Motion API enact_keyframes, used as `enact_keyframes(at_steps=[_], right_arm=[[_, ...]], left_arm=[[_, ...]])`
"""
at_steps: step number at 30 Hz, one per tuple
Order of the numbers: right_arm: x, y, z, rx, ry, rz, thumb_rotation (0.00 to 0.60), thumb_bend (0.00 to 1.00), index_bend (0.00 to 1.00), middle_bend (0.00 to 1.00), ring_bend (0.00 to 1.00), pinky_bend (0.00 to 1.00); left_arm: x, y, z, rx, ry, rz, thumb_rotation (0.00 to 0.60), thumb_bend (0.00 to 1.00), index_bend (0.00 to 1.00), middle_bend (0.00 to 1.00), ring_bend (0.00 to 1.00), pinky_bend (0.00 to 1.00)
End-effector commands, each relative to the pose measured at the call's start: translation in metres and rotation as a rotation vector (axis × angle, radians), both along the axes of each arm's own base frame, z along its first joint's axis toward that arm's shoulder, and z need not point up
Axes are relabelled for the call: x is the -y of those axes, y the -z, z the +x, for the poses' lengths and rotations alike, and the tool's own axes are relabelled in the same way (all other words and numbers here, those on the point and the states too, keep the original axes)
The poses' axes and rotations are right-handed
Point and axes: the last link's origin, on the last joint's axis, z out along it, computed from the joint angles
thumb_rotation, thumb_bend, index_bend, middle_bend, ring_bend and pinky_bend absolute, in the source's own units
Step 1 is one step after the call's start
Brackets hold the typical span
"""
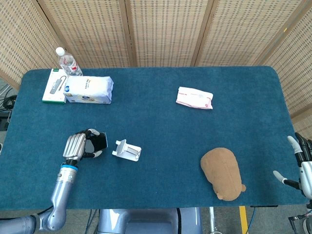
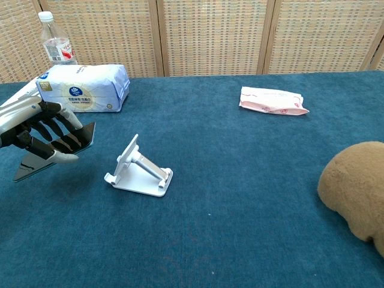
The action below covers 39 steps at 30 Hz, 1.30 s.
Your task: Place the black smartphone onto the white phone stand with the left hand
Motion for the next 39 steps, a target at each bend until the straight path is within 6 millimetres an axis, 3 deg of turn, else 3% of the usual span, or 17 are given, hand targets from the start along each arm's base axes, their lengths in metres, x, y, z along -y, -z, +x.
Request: enact_keyframes(at_steps=[1,12,24,39], right_arm=[[0.000,0.000,0.000,-0.001,0.002,0.000,0.600,0.10,0.00,0.00,0.00,0.00],[0.002,0.002,-0.001,-0.008,0.011,0.004,0.600,0.10,0.00,0.00,0.00,0.00],[0.007,0.006,-0.004,-0.026,0.037,0.007,0.600,0.10,0.00,0.00,0.00,0.00],[0.015,0.011,-0.009,-0.043,0.078,0.019,0.600,0.10,0.00,0.00,0.00,0.00]], left_arm=[[0.000,-0.007,0.004,0.046,0.048,0.001,0.600,0.23,0.38,0.41,0.46,0.34],[0.000,-0.007,0.020,0.250,0.206,-0.005,0.600,0.19,0.38,0.41,0.46,0.34],[-0.009,0.012,0.024,0.386,0.360,-0.144,0.600,0.18,0.38,0.41,0.46,0.34],[-0.021,0.038,0.033,0.579,0.442,-0.189,0.600,0.19,0.38,0.41,0.46,0.34]])
